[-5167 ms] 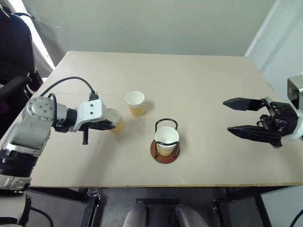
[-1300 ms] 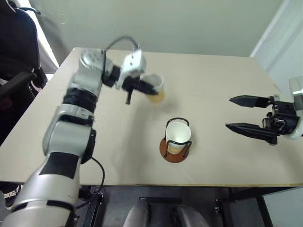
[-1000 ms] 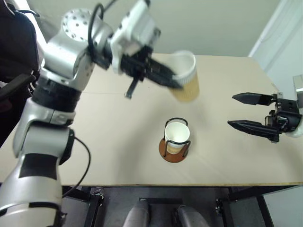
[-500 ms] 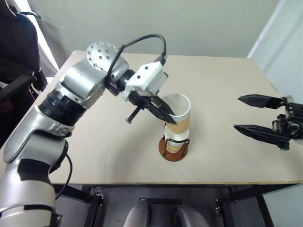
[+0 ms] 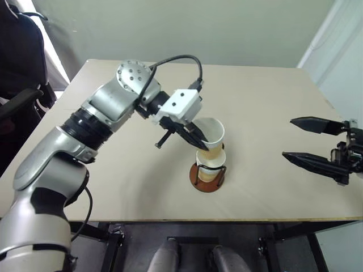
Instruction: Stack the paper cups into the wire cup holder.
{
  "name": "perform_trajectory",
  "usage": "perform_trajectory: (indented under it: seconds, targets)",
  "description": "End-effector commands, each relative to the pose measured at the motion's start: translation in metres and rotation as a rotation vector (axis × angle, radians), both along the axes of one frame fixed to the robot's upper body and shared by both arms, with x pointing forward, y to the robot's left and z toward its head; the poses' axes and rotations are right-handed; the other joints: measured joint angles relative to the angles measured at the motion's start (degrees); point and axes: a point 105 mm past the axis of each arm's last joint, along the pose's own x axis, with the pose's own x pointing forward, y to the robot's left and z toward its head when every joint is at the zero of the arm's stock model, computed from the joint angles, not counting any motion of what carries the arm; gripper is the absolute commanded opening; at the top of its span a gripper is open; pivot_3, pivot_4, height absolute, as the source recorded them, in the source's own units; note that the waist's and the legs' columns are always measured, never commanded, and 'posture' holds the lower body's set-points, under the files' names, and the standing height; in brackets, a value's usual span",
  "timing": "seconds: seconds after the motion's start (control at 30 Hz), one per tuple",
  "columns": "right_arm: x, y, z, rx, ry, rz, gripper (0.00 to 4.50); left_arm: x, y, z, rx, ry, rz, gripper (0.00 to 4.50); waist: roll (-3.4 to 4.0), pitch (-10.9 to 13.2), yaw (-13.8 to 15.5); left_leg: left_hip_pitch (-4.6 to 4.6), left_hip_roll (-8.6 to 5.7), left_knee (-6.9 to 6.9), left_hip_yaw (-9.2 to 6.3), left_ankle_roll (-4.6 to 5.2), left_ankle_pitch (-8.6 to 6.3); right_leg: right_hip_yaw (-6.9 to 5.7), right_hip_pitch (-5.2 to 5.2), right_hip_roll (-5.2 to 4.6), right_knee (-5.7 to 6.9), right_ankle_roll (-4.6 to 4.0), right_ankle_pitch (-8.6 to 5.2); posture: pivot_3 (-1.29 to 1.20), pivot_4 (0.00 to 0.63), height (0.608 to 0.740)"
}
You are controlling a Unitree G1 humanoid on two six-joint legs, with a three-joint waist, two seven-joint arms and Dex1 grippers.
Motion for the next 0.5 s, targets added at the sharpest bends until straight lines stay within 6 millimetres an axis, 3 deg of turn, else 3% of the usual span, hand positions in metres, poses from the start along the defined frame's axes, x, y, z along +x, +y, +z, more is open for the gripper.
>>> perform_trajectory:
  seconds: [0.03, 0.2, 0.23, 0.3, 0.5]
  targets:
    - [-0.0057, 0.0014, 0.0106, -0.011, -0.055, -0.006, 4.50, -0.0054, 0.0014, 0.0082, 0.005, -0.027, -0.051, 0.03, 0.00, 0.00, 0.01, 0.00, 0.00, 0.00, 0.00, 0.00, 0.00, 0.00, 0.00, 0.00, 0.00, 0.00, 0.00, 0.00, 0.150, 0.740]
    - [-0.0084, 0.0020, 0.0107, -0.011, -0.053, -0.003, 4.50, -0.0079, -0.0014, 0.0042, 0.020, -0.025, -0.065, 0.03, 0.00, 0.00, 0.01, -0.02, 0.00, 0.02, 0.00, 0.00, 0.00, 0.00, 0.00, 0.00, -0.02, 0.03, 0.02, 0.00, 0.150, 0.740]
    - [-0.0091, 0.0017, 0.0108, -0.011, -0.053, -0.003, 4.50, -0.0087, -0.0021, 0.0037, 0.022, -0.023, -0.067, 0.22, 0.00, 0.00, 0.01, -0.02, 0.00, 0.02, 0.00, 0.00, 0.00, 0.00, 0.00, 0.00, -0.03, 0.03, 0.02, 0.00, 0.150, 0.740]
    - [-0.0101, 0.0009, 0.0108, -0.009, -0.052, -0.004, 4.50, -0.0103, -0.0037, 0.0034, 0.024, -0.015, -0.070, 0.67, 0.00, 0.00, 0.02, -0.03, 0.00, 0.01, 0.00, 0.00, 0.00, 0.00, 0.00, 0.00, -0.04, 0.03, 0.02, 0.00, 0.150, 0.740]
    - [-0.0103, -0.0007, 0.0100, -0.006, -0.048, -0.002, 4.50, -0.0138, -0.0081, 0.0068, 0.012, -0.011, -0.077, 2.78, 0.00, 0.00, 0.02, -0.04, 0.00, 0.01, 0.00, 0.01, -0.01, 0.00, 0.01, 0.00, -0.07, 0.03, 0.02, 0.00, 0.150, 0.740]
